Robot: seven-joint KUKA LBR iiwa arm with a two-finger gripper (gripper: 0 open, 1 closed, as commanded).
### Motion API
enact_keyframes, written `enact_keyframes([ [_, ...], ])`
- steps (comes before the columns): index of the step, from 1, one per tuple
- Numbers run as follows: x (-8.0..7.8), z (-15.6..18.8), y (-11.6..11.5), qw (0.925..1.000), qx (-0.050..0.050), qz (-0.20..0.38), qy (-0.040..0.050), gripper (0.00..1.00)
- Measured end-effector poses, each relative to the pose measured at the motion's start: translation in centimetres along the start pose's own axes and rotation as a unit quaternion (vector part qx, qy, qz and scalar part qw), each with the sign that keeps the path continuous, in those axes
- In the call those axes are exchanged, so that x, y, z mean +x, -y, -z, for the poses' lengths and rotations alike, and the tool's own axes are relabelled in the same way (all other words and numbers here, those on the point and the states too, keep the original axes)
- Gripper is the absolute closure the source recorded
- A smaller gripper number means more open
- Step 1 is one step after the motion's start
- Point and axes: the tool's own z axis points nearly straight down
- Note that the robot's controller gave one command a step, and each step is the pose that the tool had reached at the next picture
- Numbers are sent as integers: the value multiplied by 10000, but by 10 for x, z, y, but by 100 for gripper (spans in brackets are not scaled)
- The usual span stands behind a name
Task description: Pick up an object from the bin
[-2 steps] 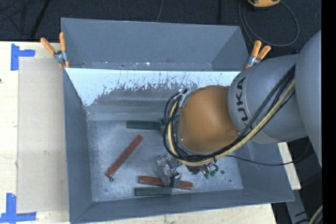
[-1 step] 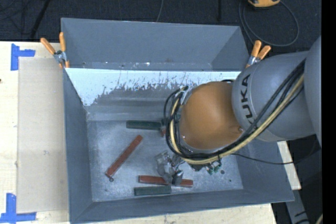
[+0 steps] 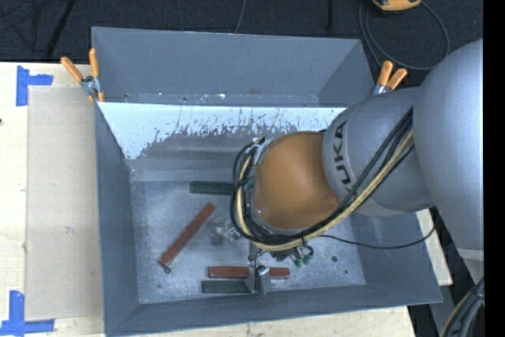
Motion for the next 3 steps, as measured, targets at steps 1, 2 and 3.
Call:
enact_keyframes([
  [1, 0, 1, 0, 10000, 2, -2, 6, 0],
  [2, 33, 2, 24, 9999, 6, 129, 60, 0],
  [3, 46, 2, 25, 9999, 8, 117, 31, 100],
])
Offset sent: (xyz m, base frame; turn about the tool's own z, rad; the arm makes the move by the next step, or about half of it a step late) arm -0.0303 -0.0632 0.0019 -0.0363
